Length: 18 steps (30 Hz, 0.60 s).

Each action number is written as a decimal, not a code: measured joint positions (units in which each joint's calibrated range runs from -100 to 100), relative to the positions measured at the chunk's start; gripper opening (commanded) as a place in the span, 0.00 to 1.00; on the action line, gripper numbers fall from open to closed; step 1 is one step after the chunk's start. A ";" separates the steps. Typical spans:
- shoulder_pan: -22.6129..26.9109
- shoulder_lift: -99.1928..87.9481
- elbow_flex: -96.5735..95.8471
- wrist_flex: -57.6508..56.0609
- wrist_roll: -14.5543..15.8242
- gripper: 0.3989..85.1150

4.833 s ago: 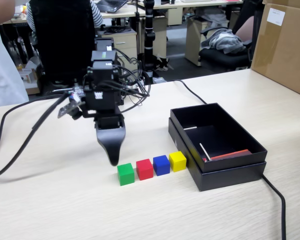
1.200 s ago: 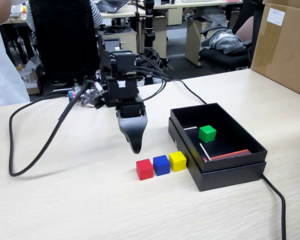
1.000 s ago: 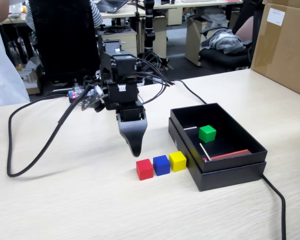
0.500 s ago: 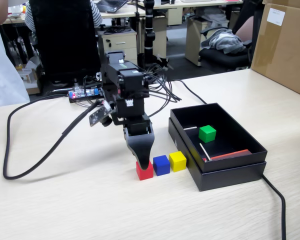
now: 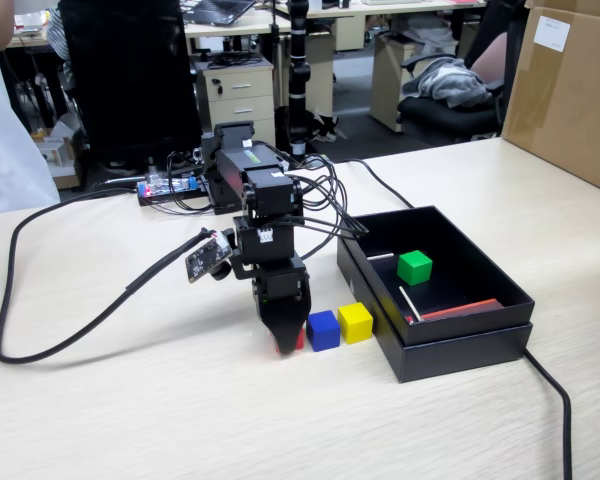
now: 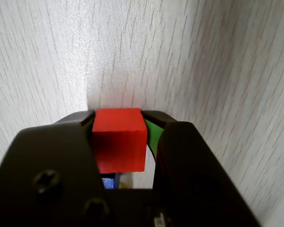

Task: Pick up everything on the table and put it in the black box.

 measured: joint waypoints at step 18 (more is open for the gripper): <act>9.08 -47.64 -15.97 0.23 0.68 0.08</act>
